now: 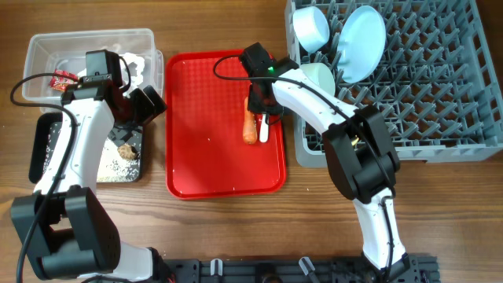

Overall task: Sort waste into correct bins and load items into the dishwasher rack
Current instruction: 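Move the right gripper to the white spoon and grasp it, then lay the white spoon in the dish rack and release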

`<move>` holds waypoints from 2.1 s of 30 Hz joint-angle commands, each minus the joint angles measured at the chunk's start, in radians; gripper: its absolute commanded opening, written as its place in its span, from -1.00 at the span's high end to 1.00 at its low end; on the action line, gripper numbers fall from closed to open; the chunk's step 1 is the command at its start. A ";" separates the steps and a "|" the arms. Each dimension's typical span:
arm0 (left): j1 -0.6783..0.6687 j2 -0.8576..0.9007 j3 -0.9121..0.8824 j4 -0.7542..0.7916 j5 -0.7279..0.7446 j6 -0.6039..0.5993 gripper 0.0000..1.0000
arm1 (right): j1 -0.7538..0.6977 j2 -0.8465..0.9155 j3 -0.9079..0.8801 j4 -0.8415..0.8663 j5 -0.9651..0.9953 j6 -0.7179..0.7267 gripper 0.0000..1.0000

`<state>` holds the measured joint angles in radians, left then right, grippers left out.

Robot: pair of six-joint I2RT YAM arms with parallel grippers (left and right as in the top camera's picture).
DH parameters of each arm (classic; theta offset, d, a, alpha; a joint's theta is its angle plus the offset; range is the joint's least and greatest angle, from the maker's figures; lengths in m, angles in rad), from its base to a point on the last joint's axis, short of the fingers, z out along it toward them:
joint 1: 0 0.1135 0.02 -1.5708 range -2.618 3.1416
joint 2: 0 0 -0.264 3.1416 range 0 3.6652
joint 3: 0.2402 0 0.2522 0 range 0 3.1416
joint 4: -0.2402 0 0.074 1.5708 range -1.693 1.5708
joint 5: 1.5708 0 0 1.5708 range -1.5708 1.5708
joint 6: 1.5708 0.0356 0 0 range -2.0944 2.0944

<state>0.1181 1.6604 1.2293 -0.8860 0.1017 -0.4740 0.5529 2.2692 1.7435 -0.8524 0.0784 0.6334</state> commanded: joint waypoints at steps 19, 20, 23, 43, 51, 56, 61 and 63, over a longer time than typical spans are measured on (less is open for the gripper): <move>0.004 -0.005 0.007 0.000 -0.010 -0.006 -1.00 | -0.245 -0.552 0.043 -0.228 0.011 0.149 0.91; 0.004 -0.005 0.007 0.000 -0.010 -0.006 -1.00 | -0.277 -0.552 0.043 -0.262 0.035 0.224 0.91; 0.004 -0.005 0.007 0.000 -0.010 -0.006 -1.00 | -0.364 -0.550 0.028 -0.331 0.054 0.391 0.91; 0.004 -0.005 0.007 0.000 -0.010 -0.006 -1.00 | -0.500 -0.541 -0.314 -0.204 0.062 0.843 0.91; 0.004 -0.005 0.007 0.000 -0.010 -0.006 -1.00 | -0.501 -0.541 -0.342 -0.126 0.125 0.843 0.72; 0.004 -0.005 0.007 0.000 -0.010 -0.006 -1.00 | -0.501 -0.541 -0.342 -0.090 0.139 0.843 -0.04; 0.004 -0.005 0.007 0.000 -0.010 -0.006 -1.00 | -0.501 -0.541 -0.342 -0.090 0.138 0.795 -0.93; 0.004 -0.005 0.007 0.000 -0.010 -0.006 -1.00 | -0.501 -0.541 -0.342 -0.087 0.124 0.701 -1.00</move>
<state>0.1181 1.6604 1.2293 -0.8860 0.1017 -0.4740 0.0513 1.7222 1.4086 -0.9413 0.1890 1.4498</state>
